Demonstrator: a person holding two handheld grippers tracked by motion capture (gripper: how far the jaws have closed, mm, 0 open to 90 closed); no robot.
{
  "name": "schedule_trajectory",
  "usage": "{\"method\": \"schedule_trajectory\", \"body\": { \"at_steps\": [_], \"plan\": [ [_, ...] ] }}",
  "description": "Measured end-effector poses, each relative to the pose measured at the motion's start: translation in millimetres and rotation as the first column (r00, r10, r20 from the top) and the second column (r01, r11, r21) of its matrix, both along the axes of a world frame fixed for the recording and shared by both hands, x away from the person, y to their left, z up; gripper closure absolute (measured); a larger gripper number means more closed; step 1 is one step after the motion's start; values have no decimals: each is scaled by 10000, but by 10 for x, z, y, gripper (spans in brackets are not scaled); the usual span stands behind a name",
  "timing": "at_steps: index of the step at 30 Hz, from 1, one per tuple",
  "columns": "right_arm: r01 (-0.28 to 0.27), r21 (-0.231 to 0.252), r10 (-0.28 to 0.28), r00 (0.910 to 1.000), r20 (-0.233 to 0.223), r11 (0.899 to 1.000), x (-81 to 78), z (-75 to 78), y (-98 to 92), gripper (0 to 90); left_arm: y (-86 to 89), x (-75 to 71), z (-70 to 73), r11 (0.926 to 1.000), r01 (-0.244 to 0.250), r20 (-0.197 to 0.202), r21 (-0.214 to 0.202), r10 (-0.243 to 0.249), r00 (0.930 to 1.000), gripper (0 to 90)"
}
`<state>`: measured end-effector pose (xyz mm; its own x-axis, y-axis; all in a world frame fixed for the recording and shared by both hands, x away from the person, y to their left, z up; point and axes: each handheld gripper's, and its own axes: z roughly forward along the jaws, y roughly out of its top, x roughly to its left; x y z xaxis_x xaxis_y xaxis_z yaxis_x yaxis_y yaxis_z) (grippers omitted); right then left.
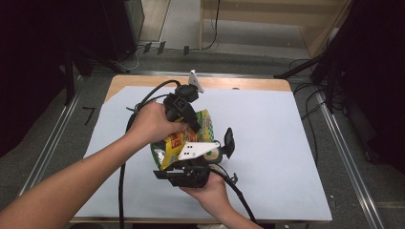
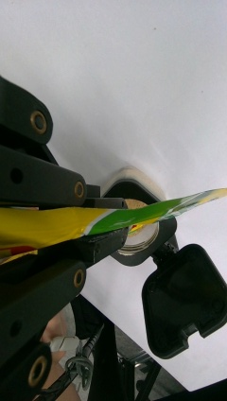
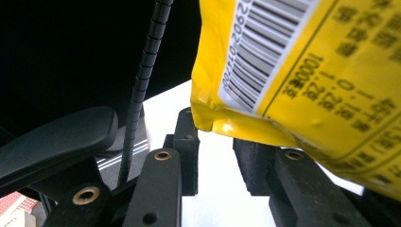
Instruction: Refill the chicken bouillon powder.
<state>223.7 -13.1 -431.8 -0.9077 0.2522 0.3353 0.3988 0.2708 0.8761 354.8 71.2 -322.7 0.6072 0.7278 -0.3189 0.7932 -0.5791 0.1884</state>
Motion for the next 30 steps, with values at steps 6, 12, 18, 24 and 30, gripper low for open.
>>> {"method": "schedule_trajectory", "body": {
  "at_steps": [6, 12, 18, 24, 30],
  "plan": [
    [64, -48, -64, 10000, -4, 10000, -3, -9, -15, 730, -14, 0, -3, 10000, 73, 83, -5, -73, 9999, 853],
    [108, -14, -108, 9999, 45, 9999, 3, -9, -20, 728, -4, 9, 13, 9999, 103, 131, 8, -103, 9999, 851],
    [125, -31, -124, 9999, 84, 9999, 0, -8, -24, 725, 1, 11, 33, 10000, 66, 218, 17, -66, 9997, 850],
    [147, 9, -147, 9998, 123, 9999, -8, 1, -30, 723, 24, 12, 41, 10000, 1, 263, -51, 1, 9997, 852],
    [164, 9, -164, 9998, 135, 9999, -8, 2, -28, 723, 37, 4, 52, 10000, 33, 301, -57, -32, 9995, 852]
  ]
}}
